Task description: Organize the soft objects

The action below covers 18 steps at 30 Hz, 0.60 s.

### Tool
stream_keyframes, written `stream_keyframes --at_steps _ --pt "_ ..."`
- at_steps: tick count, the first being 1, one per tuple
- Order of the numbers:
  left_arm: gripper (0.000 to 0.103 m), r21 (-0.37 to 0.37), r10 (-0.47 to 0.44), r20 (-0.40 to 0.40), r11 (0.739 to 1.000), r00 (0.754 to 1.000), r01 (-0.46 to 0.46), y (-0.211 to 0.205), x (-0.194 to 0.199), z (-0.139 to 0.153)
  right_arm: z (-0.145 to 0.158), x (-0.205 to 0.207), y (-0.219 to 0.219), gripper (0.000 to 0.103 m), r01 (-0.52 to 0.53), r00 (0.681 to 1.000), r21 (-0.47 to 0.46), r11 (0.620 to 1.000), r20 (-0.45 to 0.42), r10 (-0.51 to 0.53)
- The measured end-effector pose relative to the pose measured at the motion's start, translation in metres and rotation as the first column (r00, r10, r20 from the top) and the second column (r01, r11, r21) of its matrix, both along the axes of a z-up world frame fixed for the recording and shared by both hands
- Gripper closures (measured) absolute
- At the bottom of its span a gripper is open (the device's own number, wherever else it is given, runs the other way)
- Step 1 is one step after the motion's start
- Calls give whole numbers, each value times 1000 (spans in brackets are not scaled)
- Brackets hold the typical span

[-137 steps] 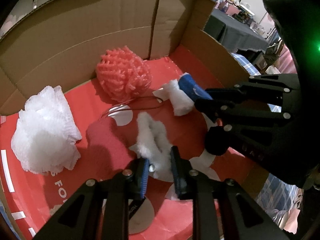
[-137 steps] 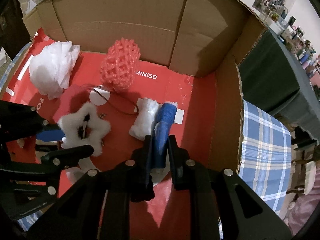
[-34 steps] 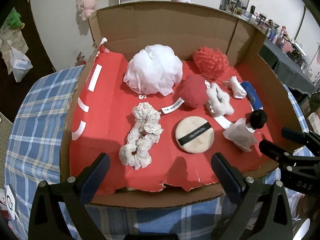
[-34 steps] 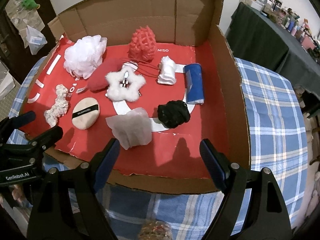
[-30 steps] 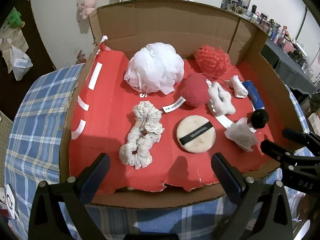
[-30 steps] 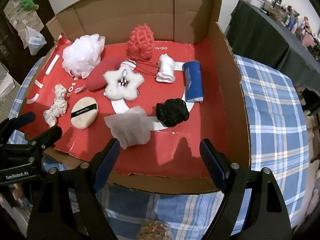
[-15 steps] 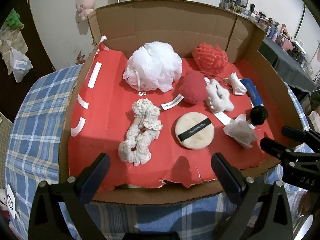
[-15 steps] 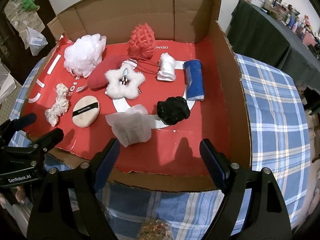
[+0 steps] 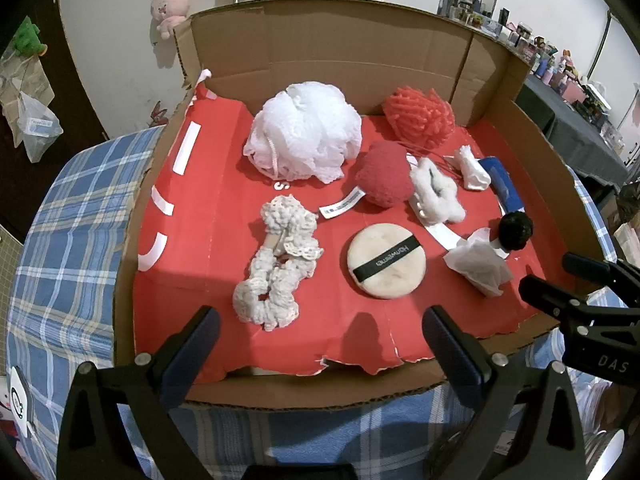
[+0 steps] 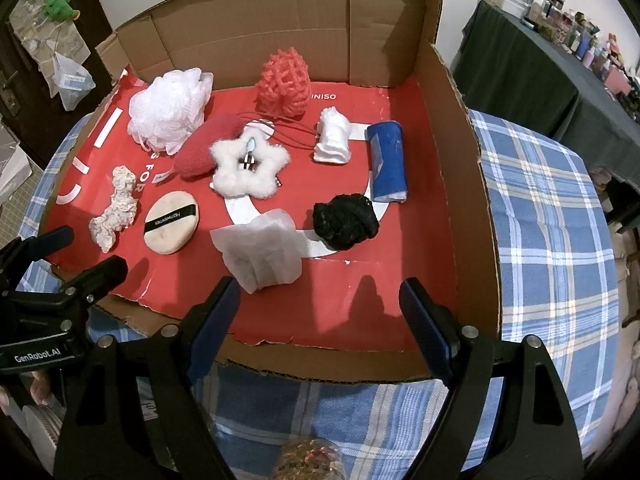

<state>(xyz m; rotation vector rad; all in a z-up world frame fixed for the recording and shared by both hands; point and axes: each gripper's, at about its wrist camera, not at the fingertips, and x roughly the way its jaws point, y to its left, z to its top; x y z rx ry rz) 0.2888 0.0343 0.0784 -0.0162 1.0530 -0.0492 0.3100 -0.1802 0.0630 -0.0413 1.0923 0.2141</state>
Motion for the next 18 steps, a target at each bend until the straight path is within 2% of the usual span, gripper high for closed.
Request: stream_keyframes --at_steps 18 --pt "0 -6 1 1 1000 1000 -1 -2 1 -1 0 -1 0 21 0 1000 5 1000 1 0"
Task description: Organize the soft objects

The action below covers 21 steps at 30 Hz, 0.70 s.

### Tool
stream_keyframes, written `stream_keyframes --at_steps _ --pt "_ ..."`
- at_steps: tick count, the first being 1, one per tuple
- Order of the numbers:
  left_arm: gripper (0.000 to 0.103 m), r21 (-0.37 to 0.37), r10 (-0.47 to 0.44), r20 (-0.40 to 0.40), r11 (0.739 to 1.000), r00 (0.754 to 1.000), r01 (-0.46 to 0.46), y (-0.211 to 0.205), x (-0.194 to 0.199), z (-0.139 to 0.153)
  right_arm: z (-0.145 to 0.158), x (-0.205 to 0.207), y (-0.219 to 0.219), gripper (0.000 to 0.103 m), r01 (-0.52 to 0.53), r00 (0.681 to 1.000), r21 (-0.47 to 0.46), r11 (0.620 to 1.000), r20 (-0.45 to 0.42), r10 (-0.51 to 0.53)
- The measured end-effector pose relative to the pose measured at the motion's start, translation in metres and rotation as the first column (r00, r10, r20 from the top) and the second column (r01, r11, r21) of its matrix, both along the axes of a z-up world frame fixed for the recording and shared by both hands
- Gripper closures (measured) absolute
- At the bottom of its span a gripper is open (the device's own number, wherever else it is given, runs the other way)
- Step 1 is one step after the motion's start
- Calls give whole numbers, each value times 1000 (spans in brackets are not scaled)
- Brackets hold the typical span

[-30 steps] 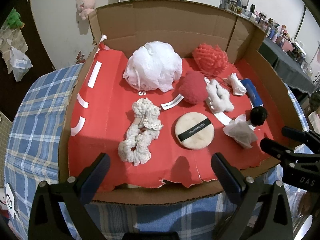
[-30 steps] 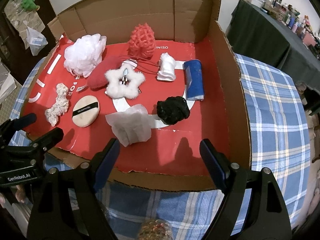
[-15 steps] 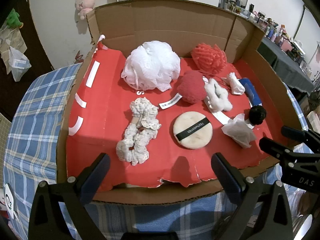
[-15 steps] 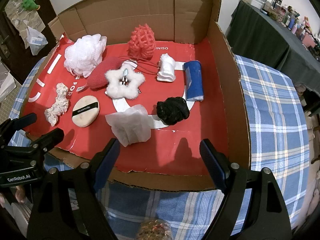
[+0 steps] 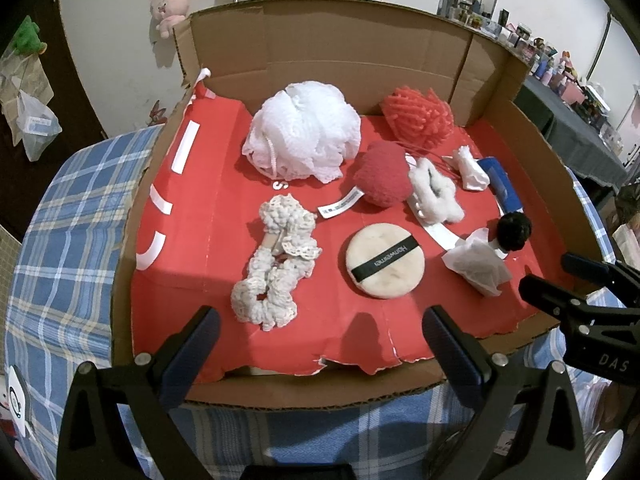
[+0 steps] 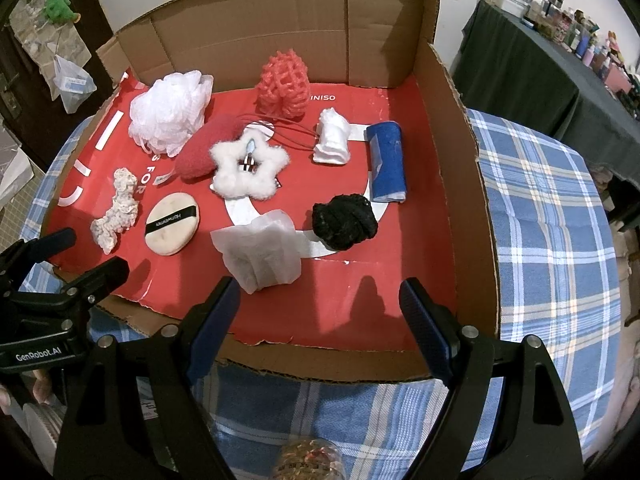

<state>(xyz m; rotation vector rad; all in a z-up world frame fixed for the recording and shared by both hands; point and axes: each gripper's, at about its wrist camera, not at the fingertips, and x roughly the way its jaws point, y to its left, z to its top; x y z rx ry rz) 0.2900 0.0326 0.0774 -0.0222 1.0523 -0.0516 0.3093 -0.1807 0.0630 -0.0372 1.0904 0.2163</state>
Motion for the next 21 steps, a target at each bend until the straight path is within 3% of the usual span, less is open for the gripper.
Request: stream_keyframes --at_steps 21 --pt "0 -5 0 0 1000 1000 0 0 0 -1 0 1 0 21 -1 1000 2 1000 1 1"
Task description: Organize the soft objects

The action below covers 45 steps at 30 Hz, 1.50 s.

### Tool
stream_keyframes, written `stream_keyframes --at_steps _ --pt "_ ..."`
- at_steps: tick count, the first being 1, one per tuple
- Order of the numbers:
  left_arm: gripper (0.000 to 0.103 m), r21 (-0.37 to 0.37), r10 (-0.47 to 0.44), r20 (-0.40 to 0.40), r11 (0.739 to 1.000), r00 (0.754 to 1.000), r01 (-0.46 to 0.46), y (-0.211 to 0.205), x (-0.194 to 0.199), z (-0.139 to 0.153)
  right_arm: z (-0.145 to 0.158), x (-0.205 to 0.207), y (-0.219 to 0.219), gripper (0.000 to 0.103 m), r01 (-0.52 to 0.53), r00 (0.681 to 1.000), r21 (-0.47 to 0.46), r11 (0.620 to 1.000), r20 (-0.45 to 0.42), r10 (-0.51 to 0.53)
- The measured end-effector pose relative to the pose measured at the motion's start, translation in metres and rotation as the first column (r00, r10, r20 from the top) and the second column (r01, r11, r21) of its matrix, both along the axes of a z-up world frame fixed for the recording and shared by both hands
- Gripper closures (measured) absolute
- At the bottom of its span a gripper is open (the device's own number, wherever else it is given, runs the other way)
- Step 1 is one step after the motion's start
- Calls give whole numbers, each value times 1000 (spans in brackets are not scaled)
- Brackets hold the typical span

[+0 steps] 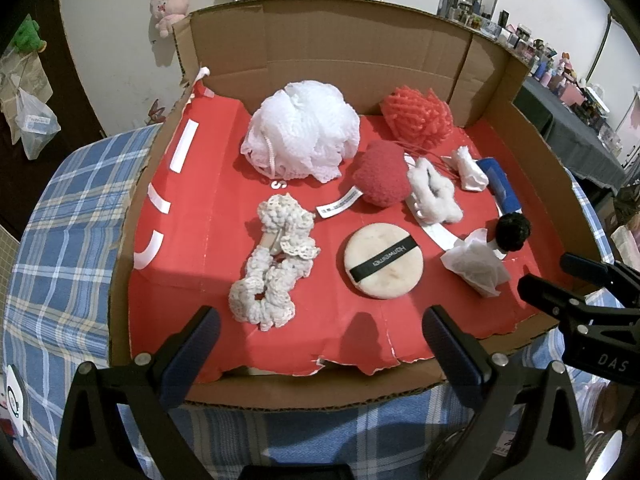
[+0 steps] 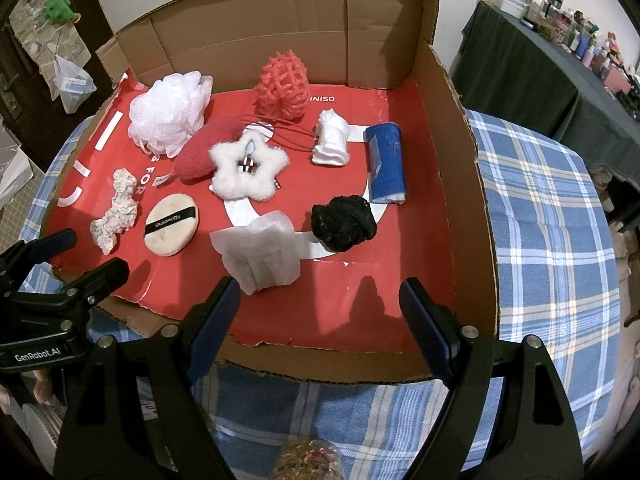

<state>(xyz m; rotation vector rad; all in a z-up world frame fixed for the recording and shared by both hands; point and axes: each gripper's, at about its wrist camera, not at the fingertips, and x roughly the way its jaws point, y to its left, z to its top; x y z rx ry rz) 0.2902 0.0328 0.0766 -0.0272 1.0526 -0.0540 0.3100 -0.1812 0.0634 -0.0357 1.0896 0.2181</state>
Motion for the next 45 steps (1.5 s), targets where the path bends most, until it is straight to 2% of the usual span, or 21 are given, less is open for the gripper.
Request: stream_keyframes --at_steps 21,27,29,31,33,35,37,39,41,42,45 --pt "0 -21 10 0 1000 1000 -10 3 0 -1 -1 0 0 21 0 1000 7 1000 2 0" --pt "0 -44 10 25 999 1000 -9 4 -4 4 6 -6 4 21 -12 999 -40 999 43 14" --pt "0 -47 1 38 999 999 0 5 -7 11 16 -13 1 21 -8 998 -25 1000 70 10" --pt "0 -82 32 74 996 997 -26 13 -14 23 31 -25 -5 21 4 994 -5 1000 111 -4" --pt "0 -111 56 118 993 991 -43 21 -26 42 48 -40 -7 21 13 985 -31 999 172 -7" --pt "0 -98 56 182 994 982 -38 22 -43 62 67 -62 -10 21 21 969 -59 998 248 -6" --pt "0 -68 50 259 997 965 -34 20 -68 82 83 -88 -14 21 17 952 -41 999 305 -4" --pt "0 -58 36 313 998 949 -18 16 -91 95 96 -115 -18 16 15 933 -24 1000 360 -6" --pt "0 -60 14 363 998 932 8 12 -118 104 104 -146 -19 5 2 909 -23 1000 417 7" --pt "0 -61 6 382 998 924 18 10 -130 107 105 -166 -20 4 -12 894 -9 1000 448 14" --pt "0 -51 -14 430 998 903 39 -2 -168 105 96 -205 -19 0 -48 880 33 998 475 26"
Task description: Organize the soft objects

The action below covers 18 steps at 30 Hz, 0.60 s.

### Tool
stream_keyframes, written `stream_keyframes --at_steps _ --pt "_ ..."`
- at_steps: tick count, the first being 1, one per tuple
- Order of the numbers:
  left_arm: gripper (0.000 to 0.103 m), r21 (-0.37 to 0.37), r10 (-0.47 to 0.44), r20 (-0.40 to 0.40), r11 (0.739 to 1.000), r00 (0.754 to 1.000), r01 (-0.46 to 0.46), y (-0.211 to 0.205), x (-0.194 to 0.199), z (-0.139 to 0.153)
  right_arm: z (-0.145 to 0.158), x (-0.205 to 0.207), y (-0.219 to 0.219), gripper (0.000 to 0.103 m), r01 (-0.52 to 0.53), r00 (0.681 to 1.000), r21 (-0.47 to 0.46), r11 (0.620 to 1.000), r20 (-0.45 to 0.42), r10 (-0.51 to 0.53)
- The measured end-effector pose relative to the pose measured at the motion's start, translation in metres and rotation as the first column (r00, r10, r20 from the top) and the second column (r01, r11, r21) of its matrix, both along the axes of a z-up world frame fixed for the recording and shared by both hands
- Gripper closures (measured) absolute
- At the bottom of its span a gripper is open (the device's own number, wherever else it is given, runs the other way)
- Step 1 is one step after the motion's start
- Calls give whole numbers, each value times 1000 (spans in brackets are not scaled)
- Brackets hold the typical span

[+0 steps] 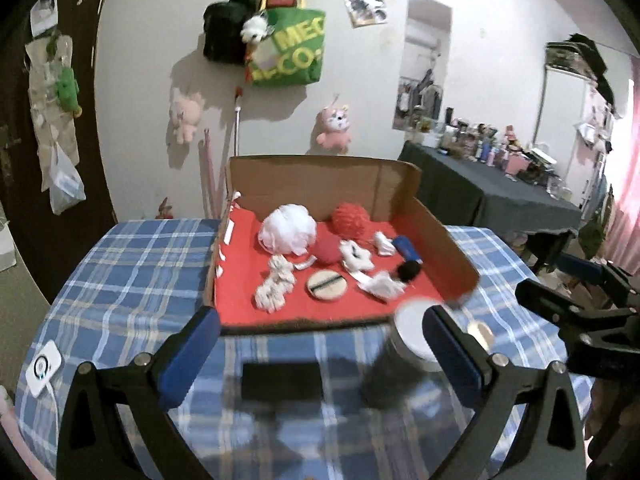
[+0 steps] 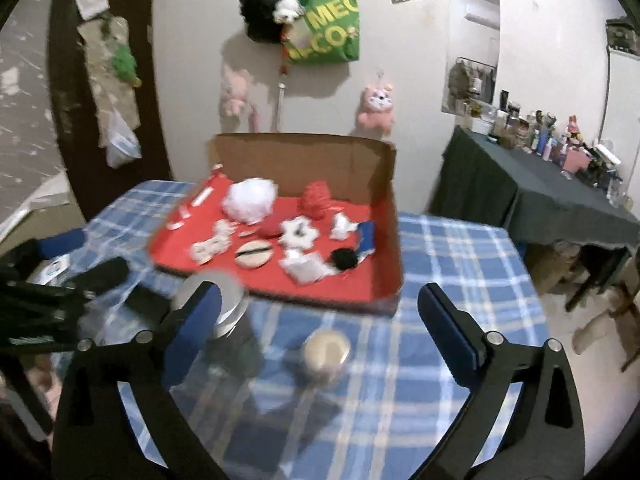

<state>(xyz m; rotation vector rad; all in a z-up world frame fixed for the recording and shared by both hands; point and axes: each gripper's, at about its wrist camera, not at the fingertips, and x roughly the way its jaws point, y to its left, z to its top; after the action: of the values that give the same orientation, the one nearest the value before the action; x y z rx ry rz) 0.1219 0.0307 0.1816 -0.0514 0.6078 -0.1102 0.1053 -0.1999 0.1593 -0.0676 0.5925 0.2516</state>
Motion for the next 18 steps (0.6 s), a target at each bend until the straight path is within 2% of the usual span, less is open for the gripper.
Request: stream_keyframes --at_steps 3,6,8,12,18 --pt "0 5 -15 32 1000 999 15 -10 -30 -14 -28 -21 2 0 17 1000 -9 1000 -7 -17" --pt "0 -16 -30 -2 999 1000 30 -12 -46 -40 -59 -30 3 0 38 998 -24 999 -39 -39" --pt "0 -22 -24 -51 1000 998 23 -13 -47 -64 -82 -29 4 0 43 996 -19 999 -82 -45" --pt "0 38 2 -111 999 994 2 -19 -42 -103 -123 -13 2 0 70 981 -1 998 -182 -69" --pt "0 85 29 -179 996 983 -14 -22 -31 -137 -153 -5 -6 0 111 962 -9 994 -250 -110"
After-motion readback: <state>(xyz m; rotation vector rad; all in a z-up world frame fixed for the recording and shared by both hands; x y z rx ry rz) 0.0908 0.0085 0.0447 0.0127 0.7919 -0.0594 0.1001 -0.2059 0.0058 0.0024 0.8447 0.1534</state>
